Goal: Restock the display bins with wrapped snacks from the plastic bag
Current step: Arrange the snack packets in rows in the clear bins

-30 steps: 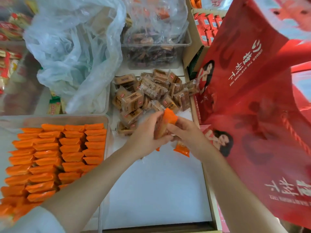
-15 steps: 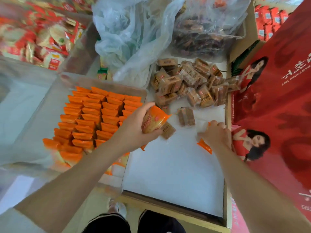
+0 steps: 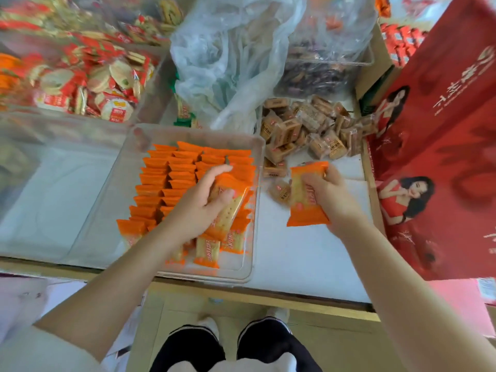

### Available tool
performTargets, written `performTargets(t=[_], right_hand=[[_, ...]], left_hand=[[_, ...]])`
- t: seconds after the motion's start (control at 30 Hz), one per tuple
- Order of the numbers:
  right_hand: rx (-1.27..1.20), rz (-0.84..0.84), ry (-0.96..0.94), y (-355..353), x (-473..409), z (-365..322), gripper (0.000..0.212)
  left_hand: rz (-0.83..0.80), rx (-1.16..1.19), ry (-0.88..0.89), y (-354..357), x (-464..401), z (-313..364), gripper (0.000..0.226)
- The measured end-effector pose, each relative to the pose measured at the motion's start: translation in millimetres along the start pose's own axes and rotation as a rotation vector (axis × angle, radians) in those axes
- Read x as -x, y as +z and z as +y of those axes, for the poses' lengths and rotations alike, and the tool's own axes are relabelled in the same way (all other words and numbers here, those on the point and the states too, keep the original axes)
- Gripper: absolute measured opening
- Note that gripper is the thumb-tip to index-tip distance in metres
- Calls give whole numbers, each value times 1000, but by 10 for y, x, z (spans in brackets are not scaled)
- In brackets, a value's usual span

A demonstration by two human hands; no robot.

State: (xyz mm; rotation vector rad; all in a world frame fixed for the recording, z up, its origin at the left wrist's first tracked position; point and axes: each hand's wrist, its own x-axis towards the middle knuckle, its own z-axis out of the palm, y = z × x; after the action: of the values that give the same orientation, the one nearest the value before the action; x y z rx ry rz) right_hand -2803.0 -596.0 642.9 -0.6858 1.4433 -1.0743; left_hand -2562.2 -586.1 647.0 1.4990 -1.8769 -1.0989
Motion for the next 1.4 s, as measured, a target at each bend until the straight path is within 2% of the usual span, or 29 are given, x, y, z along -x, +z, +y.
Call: performTargets(t=[0.17, 0.33, 0.43, 0.53, 0.67, 0.73, 0.83, 0.9, 0.97, 1.03, 1.1, 1.17, 1.3, 1.4], right_hand=[[179, -164, -246, 740, 426, 3, 18], [818, -171, -396, 1151, 572, 401, 29], [1132, -86, -514, 1205, 556, 579, 33], [1525, -64, -518, 1176, 496, 717, 26], [1775, -90, -499, 1217, 457, 873, 20], [1874, -93, -499, 1256, 431, 934, 22], [1859, -80, -503, 1273, 427, 936, 24], [1692, -85, -489, 1273, 461, 869, 26], [1447, -94, -488, 1281, 505, 797, 32], [1350, -149, -496, 1299, 543, 776, 32], [1409, -254, -496, 1325, 543, 788, 29], [1514, -358, -468, 1382, 509, 805, 41], [1797, -338, -548, 1578, 395, 853, 60], [1883, -341, -537, 1694, 322, 932, 67]], left_hand=[[-70, -68, -11, -359, 288, -523, 39], [-264, -241, 50, -467, 402, -848, 32], [-348, -405, 86, -401, 423, -957, 28], [-408, -520, 170, -306, 413, -954, 45], [-418, -808, 441, -218, 297, -879, 39], [-422, -848, 478, -198, 227, -891, 39], [-425, -707, 450, -171, 200, -926, 36], [-411, -583, 386, -142, 232, -948, 33], [-392, -592, 360, -141, 225, -985, 32], [-376, -669, 367, -184, 189, -1051, 38], [-369, -779, 421, -247, 148, -1112, 52], [-361, -840, 441, -345, 145, -1139, 64], [-341, -940, 368, -582, 181, -1253, 87], [-384, -1039, 292, -666, 231, -1306, 110]])
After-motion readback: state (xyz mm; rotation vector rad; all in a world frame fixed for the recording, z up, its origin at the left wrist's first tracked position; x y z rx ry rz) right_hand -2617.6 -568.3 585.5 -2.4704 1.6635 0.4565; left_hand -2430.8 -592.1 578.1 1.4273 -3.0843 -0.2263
